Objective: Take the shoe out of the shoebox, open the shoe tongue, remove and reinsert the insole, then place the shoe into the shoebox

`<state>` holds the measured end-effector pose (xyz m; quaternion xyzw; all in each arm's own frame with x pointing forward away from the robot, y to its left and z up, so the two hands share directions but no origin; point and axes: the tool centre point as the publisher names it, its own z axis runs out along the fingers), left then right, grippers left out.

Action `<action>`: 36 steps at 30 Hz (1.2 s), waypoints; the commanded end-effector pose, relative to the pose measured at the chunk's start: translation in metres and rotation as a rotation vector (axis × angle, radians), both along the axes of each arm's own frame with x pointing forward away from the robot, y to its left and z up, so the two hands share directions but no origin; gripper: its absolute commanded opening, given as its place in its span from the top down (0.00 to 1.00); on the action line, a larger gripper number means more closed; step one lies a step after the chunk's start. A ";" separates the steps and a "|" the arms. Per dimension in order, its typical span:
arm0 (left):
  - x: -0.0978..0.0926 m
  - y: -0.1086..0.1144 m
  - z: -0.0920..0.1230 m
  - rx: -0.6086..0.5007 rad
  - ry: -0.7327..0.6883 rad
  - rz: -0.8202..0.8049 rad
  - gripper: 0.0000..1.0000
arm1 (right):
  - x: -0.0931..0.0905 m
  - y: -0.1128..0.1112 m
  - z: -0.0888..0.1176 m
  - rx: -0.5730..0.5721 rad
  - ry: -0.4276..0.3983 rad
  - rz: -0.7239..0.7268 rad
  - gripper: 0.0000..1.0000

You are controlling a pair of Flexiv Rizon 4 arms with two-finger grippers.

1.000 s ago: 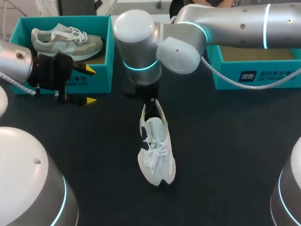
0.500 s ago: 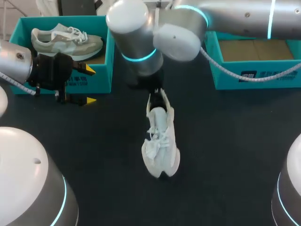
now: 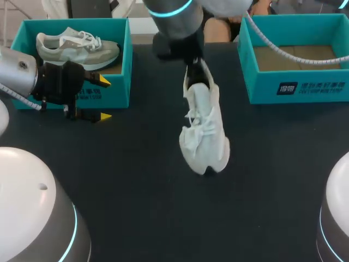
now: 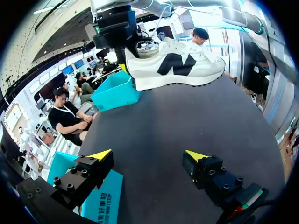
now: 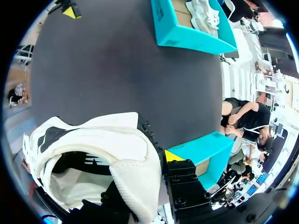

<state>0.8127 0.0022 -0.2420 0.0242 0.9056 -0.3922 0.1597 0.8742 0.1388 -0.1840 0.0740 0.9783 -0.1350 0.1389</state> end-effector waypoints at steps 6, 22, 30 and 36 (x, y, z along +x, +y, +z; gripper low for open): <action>-0.001 -0.001 0.000 0.004 0.000 0.002 0.00 | 0.007 -0.007 0.028 0.014 0.000 0.005 1.00; -0.001 -0.001 0.000 0.004 0.000 0.002 0.00 | 0.007 -0.008 0.028 0.003 -0.018 -0.007 1.00; -0.001 -0.001 0.000 0.004 0.000 0.002 0.00 | 0.030 -0.037 0.039 0.012 0.004 -0.017 1.00; -0.001 -0.001 0.000 0.004 0.000 0.002 0.00 | 0.055 -0.082 0.045 0.010 0.019 0.024 1.00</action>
